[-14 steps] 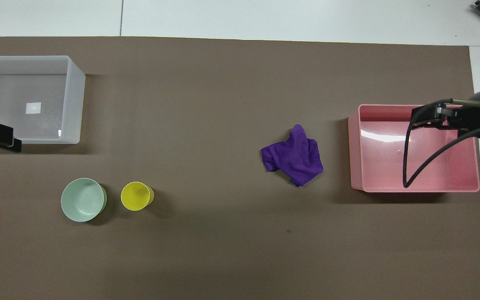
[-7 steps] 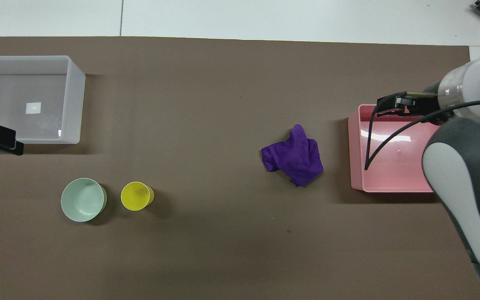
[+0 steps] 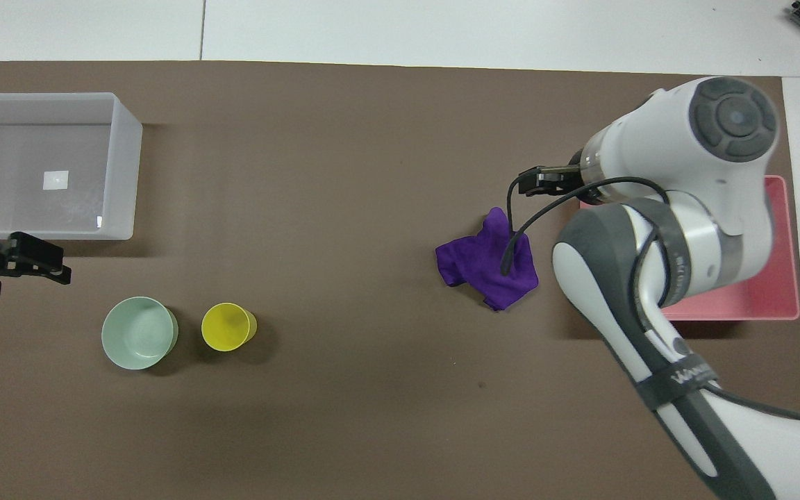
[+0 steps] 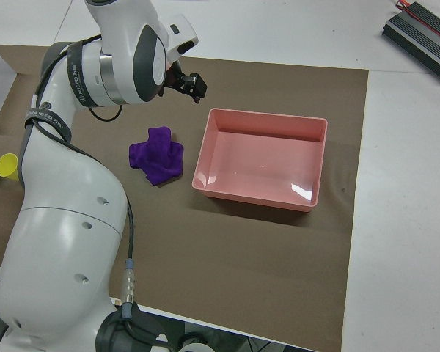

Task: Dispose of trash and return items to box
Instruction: 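Reach the right gripper to the purple cloth while the left gripper reaches the bowl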

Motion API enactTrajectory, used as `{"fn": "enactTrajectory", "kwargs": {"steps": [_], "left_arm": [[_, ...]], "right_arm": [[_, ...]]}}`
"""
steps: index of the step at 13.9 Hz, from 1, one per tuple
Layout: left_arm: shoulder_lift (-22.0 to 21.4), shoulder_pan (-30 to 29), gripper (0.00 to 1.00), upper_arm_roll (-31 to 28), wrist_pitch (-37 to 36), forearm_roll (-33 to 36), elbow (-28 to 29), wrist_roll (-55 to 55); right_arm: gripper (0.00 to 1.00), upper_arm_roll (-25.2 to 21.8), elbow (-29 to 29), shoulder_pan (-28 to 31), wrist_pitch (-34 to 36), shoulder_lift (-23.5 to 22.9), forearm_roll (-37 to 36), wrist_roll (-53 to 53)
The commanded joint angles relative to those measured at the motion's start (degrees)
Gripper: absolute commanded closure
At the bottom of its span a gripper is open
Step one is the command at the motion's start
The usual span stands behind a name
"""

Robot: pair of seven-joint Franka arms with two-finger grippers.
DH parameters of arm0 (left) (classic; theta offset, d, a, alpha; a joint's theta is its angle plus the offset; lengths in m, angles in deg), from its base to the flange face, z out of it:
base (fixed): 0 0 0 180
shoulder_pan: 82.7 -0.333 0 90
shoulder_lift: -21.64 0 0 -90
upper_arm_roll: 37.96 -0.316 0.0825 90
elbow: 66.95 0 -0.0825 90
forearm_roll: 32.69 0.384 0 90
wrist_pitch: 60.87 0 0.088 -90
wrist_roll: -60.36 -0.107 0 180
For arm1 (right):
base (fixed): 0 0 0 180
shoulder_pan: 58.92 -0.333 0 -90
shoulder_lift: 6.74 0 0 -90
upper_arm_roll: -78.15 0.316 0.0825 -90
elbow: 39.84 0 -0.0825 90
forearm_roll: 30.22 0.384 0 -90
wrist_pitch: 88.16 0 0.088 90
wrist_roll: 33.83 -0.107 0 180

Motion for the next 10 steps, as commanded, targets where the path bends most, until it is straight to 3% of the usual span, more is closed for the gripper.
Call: {"fn": "enactTrajectory", "kwargs": {"steps": [1, 3, 6, 9, 10], "left_arm": [[-5.7, -3.2, 0.0, 0.1, 12.8, -0.6, 16.7, -7.9], [-5.7, -5.7, 0.0, 0.1, 19.7, -0.8, 23.0, -16.0], [-5.5, -4.3, 0.0, 0.1, 34.6, -0.9, 33.7, -17.5], [-3.3, -2.8, 0.0, 0.2, 41.0, -0.9, 37.1, -17.5], [-3.0, -2.9, 0.34, 0.1, 41.1, -1.1, 36.8, -17.4]], "right_arm": [[0.0, 0.0, 7.7, -2.1, -9.1, -0.1, -0.3, -1.4], [0.0, 0.0, 10.6, -3.6, -13.8, -1.0, -2.4, -1.0], [0.0, 0.0, 12.9, -5.7, -19.7, -4.0, -3.6, -1.1], [0.0, 0.0, 15.5, -6.1, -22.8, -4.4, -4.0, -1.4], [0.41, 0.0, 17.8, -6.1, -26.6, -4.2, -5.0, -1.2]]}}
